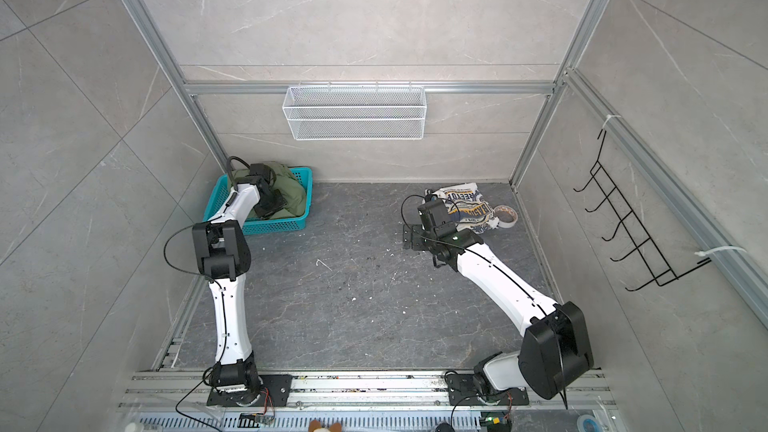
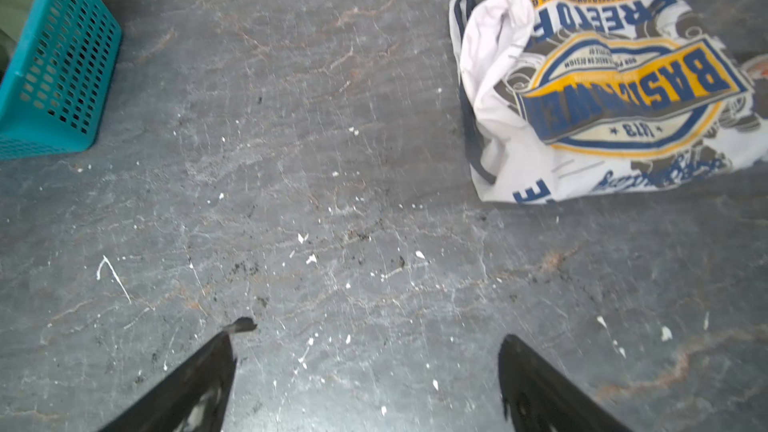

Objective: Fold and stack the tank tops
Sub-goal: 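Grasp the olive garment in the teal basket with the left gripper and lift it out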

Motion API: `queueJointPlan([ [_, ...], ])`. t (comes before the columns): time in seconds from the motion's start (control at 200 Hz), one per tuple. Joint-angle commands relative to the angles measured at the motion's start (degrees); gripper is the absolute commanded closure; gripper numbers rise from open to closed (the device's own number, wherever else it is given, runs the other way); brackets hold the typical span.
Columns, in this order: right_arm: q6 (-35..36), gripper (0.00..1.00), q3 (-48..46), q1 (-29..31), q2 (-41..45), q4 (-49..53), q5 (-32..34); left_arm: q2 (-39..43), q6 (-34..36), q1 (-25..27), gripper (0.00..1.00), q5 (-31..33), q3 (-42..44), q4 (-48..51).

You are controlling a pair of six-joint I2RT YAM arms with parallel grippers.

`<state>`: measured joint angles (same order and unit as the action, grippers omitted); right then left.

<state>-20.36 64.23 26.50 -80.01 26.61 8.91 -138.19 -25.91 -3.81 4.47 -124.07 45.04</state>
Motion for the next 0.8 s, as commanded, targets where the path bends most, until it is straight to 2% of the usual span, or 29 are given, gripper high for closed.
queueJointPlan([
  [0.0,-1.60,0.01,-1.70,0.22,2.69,1.39,-0.20,1.73,0.79,-1.99,0.94,2.23,-2.66,1.39],
  [0.145,-1.70,0.01,-1.57,0.31,2.67,1.68,-0.64,8.14,1.24,-1.51,1.00,1.40,-2.32,0.76],
  [0.274,-1.88,0.01,-1.25,0.42,2.49,1.72,-0.80,14.90,1.66,-0.65,1.00,2.27,-1.17,0.68],
  [0.524,-2.32,0.01,-0.99,0.65,2.14,1.43,-1.46,32.55,3.33,3.81,1.00,5.72,6.63,-3.76],
  [0.664,-2.39,0.01,-0.94,0.70,2.64,1.27,-1.51,41.97,5.87,9.01,1.00,8.63,9.54,-6.75],
  [0.794,-2.40,0.01,-0.68,0.77,3.01,1.25,-1.67,48.19,10.81,17.50,1.00,13.79,8.61,-8.68],
])
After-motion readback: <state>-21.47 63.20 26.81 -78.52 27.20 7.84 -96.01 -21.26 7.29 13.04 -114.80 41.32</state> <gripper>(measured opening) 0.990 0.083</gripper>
